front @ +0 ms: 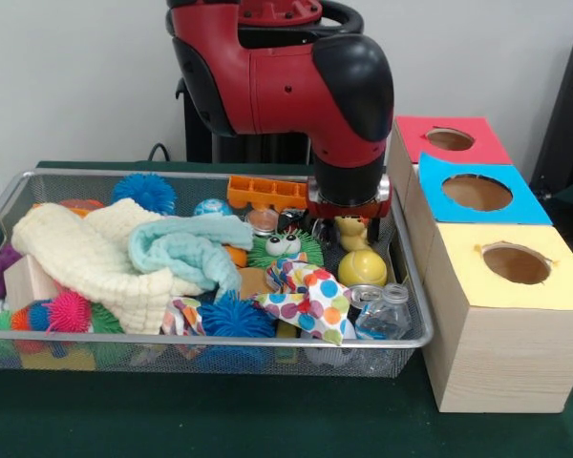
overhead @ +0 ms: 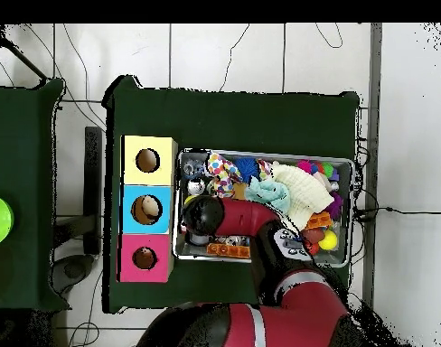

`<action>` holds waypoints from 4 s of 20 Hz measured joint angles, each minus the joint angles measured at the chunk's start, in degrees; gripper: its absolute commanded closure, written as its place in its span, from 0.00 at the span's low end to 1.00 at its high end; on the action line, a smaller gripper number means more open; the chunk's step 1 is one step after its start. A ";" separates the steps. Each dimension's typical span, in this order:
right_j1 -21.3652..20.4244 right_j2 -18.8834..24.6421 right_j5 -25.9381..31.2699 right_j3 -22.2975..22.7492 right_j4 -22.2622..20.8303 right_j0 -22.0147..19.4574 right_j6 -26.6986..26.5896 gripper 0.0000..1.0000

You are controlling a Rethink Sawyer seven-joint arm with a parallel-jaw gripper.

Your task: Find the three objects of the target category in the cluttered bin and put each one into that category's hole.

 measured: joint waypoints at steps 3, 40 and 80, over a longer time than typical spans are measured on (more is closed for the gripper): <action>0.00 0.81 1.62 -0.01 0.00 -0.80 0.00 0.00; 1.73 1.54 8.73 -1.97 -0.36 -1.55 0.00 1.00; -13.66 -0.53 9.81 -3.93 -2.93 3.09 0.00 1.00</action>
